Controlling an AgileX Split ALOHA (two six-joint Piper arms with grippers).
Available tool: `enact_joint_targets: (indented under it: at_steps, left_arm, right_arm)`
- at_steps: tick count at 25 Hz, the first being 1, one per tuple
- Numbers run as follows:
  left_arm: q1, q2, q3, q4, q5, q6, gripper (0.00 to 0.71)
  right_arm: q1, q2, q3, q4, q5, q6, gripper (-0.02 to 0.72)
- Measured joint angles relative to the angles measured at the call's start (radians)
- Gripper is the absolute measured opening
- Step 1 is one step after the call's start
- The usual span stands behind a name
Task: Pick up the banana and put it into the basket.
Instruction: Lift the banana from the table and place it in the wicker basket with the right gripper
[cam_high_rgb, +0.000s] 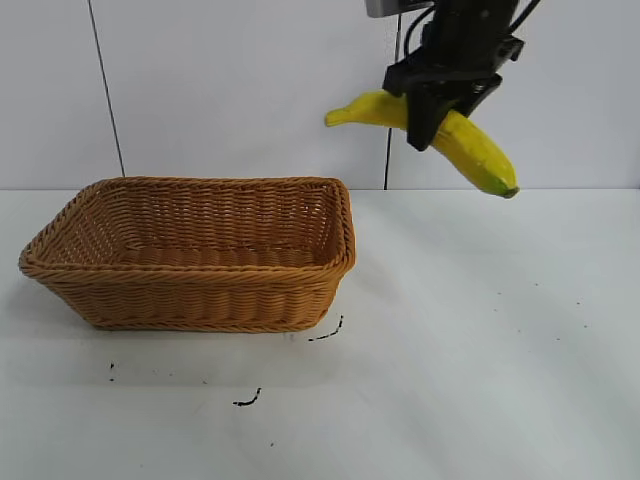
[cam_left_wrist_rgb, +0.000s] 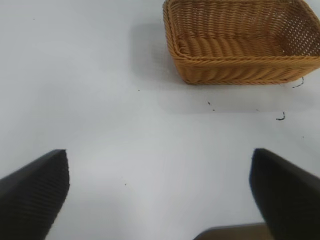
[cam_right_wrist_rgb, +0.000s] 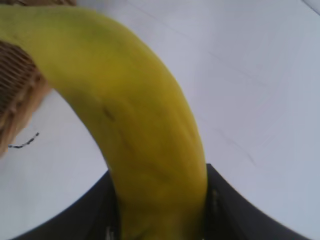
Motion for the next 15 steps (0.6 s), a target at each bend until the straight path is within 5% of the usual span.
enact_joint_targets:
  at_steps: [15]
  left_arm:
    - [0.000, 0.000, 0.000, 0.000, 0.000, 0.000, 0.695]
  right_arm:
    - [0.279, 0.003, 0.000, -0.028, -0.298, -0.206, 0.313]
